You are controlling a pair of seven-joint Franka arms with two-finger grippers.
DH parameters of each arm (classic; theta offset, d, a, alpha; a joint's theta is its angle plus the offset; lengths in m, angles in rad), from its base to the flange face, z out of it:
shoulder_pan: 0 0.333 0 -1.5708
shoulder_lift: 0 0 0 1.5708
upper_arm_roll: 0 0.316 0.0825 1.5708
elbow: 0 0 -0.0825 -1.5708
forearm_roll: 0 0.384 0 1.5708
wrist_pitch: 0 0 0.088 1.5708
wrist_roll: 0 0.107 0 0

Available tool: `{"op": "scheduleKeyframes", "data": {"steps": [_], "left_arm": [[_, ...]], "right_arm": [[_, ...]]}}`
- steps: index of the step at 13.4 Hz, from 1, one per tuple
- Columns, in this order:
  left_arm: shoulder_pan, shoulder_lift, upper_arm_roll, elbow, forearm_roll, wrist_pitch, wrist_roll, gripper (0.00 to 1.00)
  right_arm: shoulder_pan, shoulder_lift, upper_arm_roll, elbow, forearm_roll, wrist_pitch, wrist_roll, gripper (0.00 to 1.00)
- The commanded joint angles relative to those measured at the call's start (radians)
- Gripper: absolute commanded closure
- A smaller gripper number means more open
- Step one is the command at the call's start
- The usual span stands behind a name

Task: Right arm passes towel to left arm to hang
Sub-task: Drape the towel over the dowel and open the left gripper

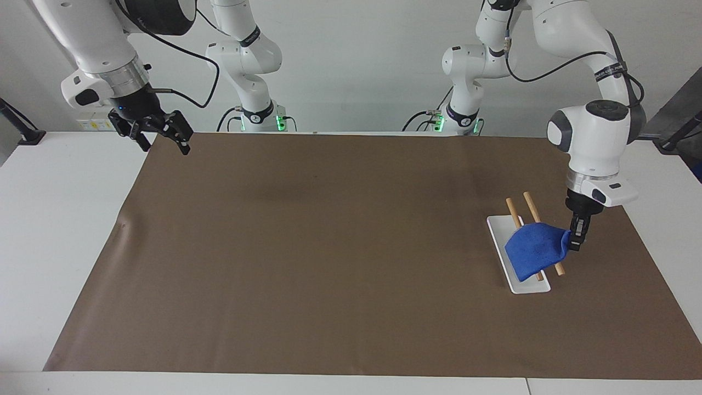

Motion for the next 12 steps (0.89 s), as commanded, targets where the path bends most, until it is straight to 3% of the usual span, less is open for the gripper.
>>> {"op": "scheduleKeyframes", "data": {"steps": [1, 3, 5, 12], "left_arm": [[0.001, 0.005, 0.004, 0.01, -0.009, 0.021, 0.022, 0.5], [0.003, 0.013, 0.01, 0.027, -0.011, 0.021, 0.022, 0.2], [0.003, 0.022, 0.019, 0.044, -0.012, 0.026, 0.022, 0.02], [0.003, 0.054, 0.033, 0.119, -0.016, 0.022, 0.017, 0.0]], "right_arm": [[-0.017, -0.025, 0.01, -0.026, -0.021, 0.001, -0.002, 0.0], [-0.02, -0.025, 0.01, -0.026, -0.021, 0.003, -0.002, 0.0], [-0.02, -0.025, 0.01, -0.026, -0.021, 0.003, -0.002, 0.0], [-0.022, -0.024, 0.012, -0.027, -0.021, 0.004, -0.004, 0.0]]}}
